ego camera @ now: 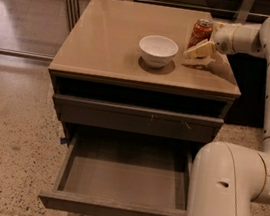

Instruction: Place coke can into middle drawer

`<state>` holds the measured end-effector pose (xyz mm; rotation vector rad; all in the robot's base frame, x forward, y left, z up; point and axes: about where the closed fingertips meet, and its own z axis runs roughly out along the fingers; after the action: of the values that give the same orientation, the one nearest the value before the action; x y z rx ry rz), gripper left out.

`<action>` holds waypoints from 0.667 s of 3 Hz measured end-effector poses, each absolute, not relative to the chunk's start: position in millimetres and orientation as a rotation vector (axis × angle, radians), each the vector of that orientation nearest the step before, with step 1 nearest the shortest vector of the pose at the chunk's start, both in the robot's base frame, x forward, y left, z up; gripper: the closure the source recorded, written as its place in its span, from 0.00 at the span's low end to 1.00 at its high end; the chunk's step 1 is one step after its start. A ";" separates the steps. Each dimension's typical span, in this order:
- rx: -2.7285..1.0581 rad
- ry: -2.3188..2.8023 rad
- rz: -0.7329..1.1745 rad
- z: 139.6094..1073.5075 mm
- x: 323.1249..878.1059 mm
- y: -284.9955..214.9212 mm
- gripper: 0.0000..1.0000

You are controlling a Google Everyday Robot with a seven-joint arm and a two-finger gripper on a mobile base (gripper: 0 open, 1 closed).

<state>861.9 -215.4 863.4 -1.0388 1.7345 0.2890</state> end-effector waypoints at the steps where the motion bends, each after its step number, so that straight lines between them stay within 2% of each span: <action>1: -1.045 1.734 0.296 858.0 865.3 -208.6 0.00; 2: -1.045 1.734 0.296 857.9 865.4 -208.4 0.18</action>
Offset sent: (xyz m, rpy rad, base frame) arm 0.0029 0.0057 -0.0046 0.0004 0.0028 0.0059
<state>865.4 -208.4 857.9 -1.0448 1.7340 0.2959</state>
